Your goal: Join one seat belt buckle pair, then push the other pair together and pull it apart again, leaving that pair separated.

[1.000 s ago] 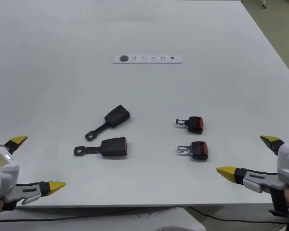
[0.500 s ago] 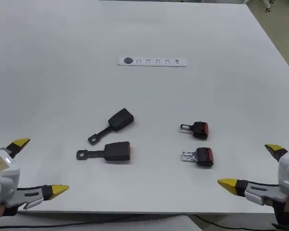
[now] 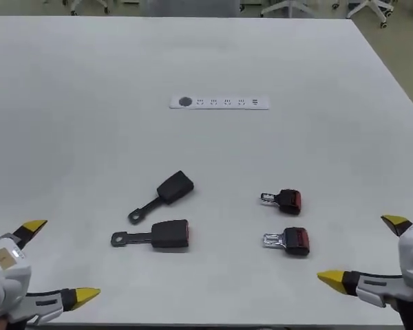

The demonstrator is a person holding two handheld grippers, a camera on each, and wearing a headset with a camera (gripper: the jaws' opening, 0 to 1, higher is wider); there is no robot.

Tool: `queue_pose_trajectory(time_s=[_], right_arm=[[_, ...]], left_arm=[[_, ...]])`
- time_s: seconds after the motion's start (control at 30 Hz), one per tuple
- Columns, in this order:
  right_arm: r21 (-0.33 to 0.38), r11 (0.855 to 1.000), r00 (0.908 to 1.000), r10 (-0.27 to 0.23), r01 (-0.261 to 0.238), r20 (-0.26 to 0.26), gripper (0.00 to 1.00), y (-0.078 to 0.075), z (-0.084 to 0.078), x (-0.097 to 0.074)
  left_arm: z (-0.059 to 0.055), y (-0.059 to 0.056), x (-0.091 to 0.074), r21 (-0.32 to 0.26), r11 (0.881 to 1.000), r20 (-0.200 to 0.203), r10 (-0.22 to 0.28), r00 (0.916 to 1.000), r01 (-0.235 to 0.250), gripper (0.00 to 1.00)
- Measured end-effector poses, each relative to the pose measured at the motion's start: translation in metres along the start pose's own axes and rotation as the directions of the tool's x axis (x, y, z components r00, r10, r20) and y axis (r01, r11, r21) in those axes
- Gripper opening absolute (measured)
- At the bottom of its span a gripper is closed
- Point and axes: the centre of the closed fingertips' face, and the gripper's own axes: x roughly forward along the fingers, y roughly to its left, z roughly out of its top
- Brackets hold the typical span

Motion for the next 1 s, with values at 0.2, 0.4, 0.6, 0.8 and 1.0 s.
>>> queue_pose_trajectory(time_s=[0.2,0.4,0.6,0.8,1.0], right_arm=[[-0.088,0.996,0.9995,0.009,-0.011,-0.030,0.97,0.007,-0.002,0.003],[-0.112,0.993,0.9965,0.032,-0.041,-0.077,0.88,-0.002,-0.012,-0.005],[-0.120,0.991,0.9964,0.050,-0.058,-0.068,0.90,-0.002,0.001,-0.014],[-0.161,0.983,0.9935,0.079,-0.092,-0.081,0.79,0.003,0.007,-0.012],[-0.191,0.974,0.9901,0.104,-0.120,-0.094,0.63,0.003,0.008,-0.005]], left_arm=[[0.004,0.002,-0.002,-0.043,0.999,0.023,-0.010,0.9997,0.011,0.98],[0.000,0.004,-0.005,-0.014,1.000,-0.006,-0.017,0.9998,0.017,0.99],[0.001,-0.003,-0.006,0.019,0.999,-0.023,-0.046,0.9987,0.046,0.99],[0.011,-0.002,-0.006,0.076,0.995,-0.036,-0.062,0.9974,0.065,0.95],[0.015,-0.006,0.005,0.179,0.978,-0.100,-0.092,0.9907,0.109,0.75]])
